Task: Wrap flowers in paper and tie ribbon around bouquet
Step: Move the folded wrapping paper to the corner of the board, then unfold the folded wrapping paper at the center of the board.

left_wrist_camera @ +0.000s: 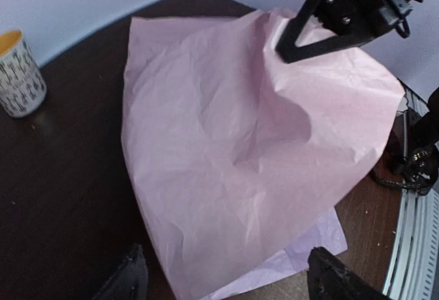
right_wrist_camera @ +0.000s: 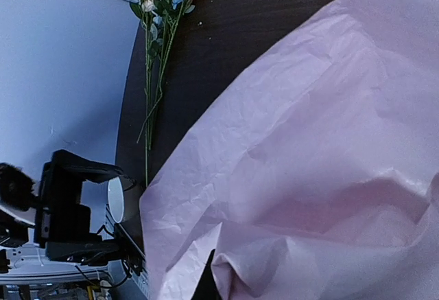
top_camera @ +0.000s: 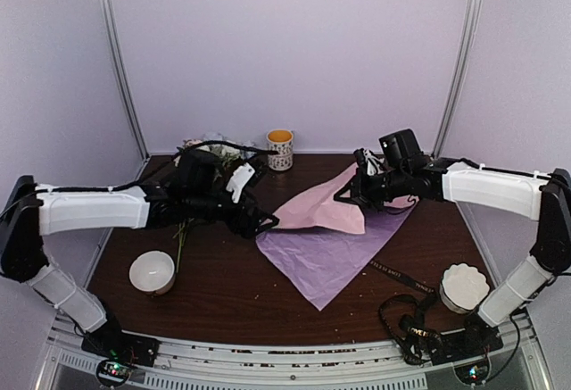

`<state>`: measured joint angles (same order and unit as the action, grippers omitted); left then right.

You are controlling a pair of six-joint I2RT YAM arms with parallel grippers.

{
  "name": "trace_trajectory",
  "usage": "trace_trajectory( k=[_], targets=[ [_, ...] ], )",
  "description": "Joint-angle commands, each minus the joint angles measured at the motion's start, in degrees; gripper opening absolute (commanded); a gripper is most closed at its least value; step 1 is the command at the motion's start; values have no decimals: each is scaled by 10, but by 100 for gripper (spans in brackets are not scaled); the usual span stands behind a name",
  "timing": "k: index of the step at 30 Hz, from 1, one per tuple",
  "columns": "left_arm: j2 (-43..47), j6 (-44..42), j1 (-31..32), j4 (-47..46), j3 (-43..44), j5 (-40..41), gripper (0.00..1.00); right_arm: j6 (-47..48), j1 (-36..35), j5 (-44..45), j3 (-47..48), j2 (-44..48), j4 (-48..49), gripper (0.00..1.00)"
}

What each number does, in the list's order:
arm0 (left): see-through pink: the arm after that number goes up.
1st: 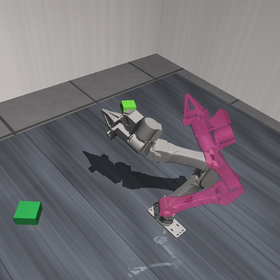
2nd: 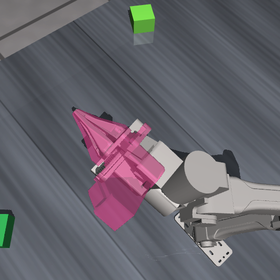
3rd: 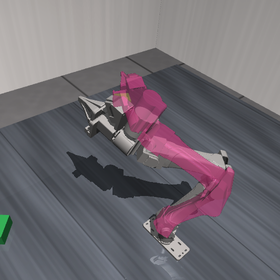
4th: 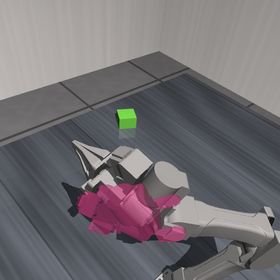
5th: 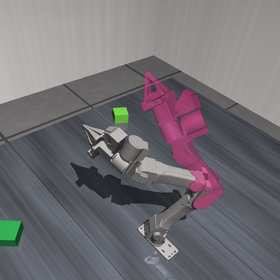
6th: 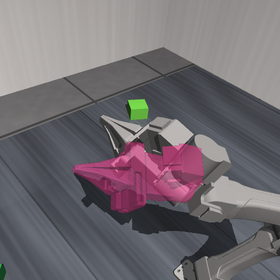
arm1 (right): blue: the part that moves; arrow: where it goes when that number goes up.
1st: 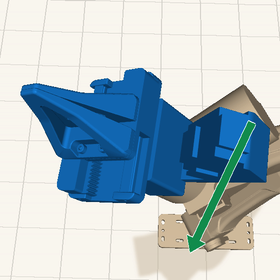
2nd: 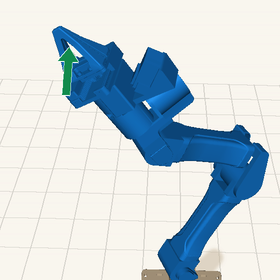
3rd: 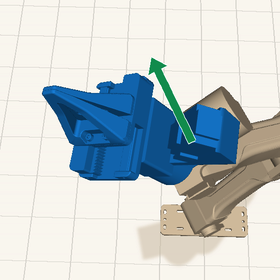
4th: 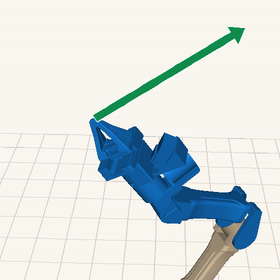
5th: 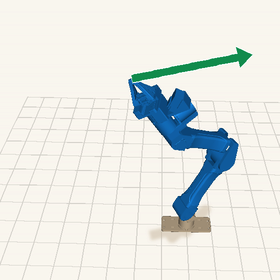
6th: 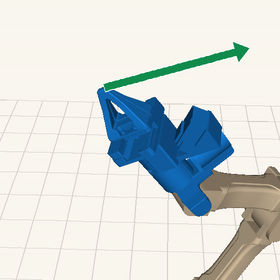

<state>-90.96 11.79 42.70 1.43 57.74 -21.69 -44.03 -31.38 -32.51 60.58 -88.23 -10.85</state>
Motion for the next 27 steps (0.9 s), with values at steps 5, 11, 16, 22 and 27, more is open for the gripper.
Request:
trace_trajectory(
  k=[5, 11, 16, 22, 27],
  targets=[
    [164, -370, 134, -103, -99, 142, 92, 69, -59, 91, 130, 49, -172, 0],
    [131, -392, 135, -73, -55, 204, 98, 105, -88, 105, 195, 57, -234, 0],
    [98, -389, 135, -94, -17, 272, 98, 143, -107, 121, 246, 50, -297, 0],
    [67, -341, 135, -94, 14, 240, 37, 169, -116, 116, 282, 46, -326, 2],
    [66, -163, 115, -77, 45, 148, 0, 204, -106, 174, 314, 43, -349, 31]
  ],
)
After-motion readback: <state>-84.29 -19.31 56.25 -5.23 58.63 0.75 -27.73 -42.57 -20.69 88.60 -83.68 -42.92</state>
